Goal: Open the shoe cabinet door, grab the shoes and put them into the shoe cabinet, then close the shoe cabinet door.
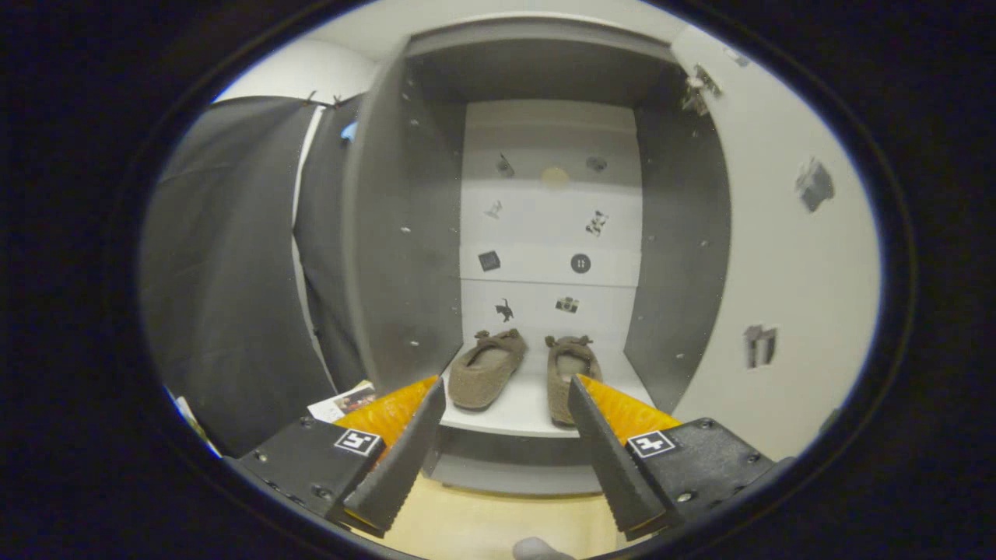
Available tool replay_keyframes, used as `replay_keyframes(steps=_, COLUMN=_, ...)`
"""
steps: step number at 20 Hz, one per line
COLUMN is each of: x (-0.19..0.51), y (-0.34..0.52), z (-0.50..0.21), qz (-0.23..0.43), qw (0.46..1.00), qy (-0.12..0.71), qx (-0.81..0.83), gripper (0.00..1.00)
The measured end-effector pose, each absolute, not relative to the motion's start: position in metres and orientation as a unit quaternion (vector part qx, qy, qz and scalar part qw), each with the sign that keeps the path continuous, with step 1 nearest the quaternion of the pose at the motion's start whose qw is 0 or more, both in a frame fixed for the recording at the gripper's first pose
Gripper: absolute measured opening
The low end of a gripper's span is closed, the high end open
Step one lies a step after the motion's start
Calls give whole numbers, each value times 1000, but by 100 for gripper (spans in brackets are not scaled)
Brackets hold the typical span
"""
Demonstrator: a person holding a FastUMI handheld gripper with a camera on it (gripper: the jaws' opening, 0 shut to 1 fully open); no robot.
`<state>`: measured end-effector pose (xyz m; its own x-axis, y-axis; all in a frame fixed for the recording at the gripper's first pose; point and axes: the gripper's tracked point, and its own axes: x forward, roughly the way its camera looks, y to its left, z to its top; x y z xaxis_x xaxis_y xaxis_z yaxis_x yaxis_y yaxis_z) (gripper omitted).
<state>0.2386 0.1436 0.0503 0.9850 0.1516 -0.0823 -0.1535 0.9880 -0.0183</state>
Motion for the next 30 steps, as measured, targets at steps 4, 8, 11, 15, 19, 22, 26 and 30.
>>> replay_keyframes(steps=4, x=158, y=128, z=64, qz=76, qw=997, qy=14, qx=-8, gripper=100)
replay_keyframes(steps=8, x=92, y=111, z=73, qz=81, qw=997, qy=-3, qx=-18, gripper=100)
replay_keyframes(steps=11, x=50, y=90, z=69, qz=81, qw=997, qy=2, qx=-21, gripper=100)
replay_keyframes(steps=15, x=3, y=49, z=62, qz=60, qw=998, qy=11, qx=-18, gripper=100)
replay_keyframes(steps=19, x=-34, y=2, z=59, qz=37, qw=999, qy=10, qx=-3, gripper=100)
replay_keyframes(steps=22, x=-50, y=-47, z=60, qz=7, qw=1000, qy=7, qx=15, gripper=100)
replay_keyframes(steps=26, x=-47, y=-114, z=58, qz=-25, qw=999, qy=3, qx=26, gripper=100)
replay_keyframes(steps=30, x=-24, y=-167, z=55, qz=-12, qw=999, qy=12, qx=44, gripper=100)
